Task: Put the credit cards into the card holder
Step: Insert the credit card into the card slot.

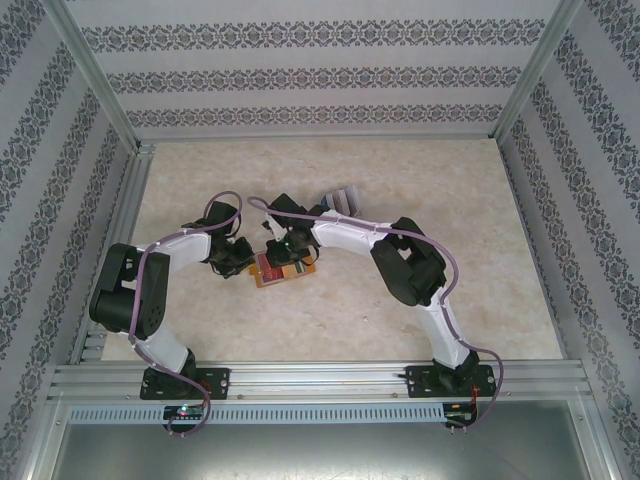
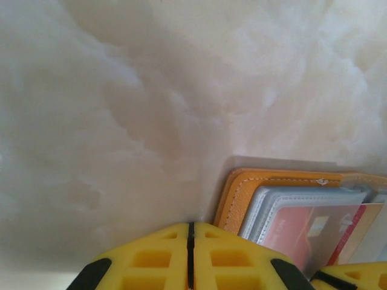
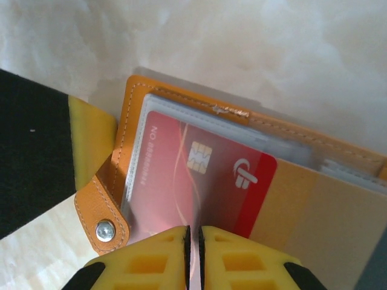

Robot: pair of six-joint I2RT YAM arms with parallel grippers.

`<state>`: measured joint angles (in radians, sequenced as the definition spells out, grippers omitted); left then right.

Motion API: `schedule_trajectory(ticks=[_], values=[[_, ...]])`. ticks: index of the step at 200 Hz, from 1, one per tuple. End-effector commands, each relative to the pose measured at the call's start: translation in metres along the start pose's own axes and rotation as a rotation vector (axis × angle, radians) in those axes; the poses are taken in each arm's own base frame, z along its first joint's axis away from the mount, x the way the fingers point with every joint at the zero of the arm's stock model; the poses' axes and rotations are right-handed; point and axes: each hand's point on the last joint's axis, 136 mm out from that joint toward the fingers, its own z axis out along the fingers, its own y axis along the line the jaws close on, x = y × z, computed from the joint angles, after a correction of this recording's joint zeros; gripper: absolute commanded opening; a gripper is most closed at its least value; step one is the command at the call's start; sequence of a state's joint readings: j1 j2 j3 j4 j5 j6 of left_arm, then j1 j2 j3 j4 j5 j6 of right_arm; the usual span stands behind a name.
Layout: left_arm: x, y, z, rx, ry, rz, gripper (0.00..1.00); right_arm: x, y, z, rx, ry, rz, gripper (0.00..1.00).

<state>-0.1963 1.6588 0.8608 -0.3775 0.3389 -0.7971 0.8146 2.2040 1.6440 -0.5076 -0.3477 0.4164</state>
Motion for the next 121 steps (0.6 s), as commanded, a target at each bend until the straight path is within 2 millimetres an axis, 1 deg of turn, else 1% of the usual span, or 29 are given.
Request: schedule_trajectory(ticks=[1, 39, 69, 97, 109, 121], values=[[0.014, -0.022, 0.02, 0.08, 0.055, 0.057, 0.09, 0.007, -0.005, 0.002, 0.025, 0.027, -0.007, 0.16], [0.014, -0.021, 0.022, 0.077, 0.058, 0.06, 0.09, 0.007, -0.016, -0.012, 0.015, -0.005, 0.026, 0.16], [0.013, -0.022, 0.023, 0.078, 0.057, 0.06, 0.09, 0.002, -0.011, -0.023, -0.026, -0.034, 0.027, 0.16], [0.013, -0.022, 0.022, 0.079, 0.056, 0.059, 0.09, -0.006, -0.002, -0.032, -0.061, -0.068, 0.024, 0.16], [0.013, -0.022, 0.022, 0.08, 0.055, 0.059, 0.09, -0.008, -0.002, -0.034, -0.054, -0.076, 0.022, 0.16], [0.013, -0.022, 0.022, 0.078, 0.057, 0.059, 0.09, -0.007, -0.008, -0.034, -0.028, -0.076, 0.025, 0.16]])
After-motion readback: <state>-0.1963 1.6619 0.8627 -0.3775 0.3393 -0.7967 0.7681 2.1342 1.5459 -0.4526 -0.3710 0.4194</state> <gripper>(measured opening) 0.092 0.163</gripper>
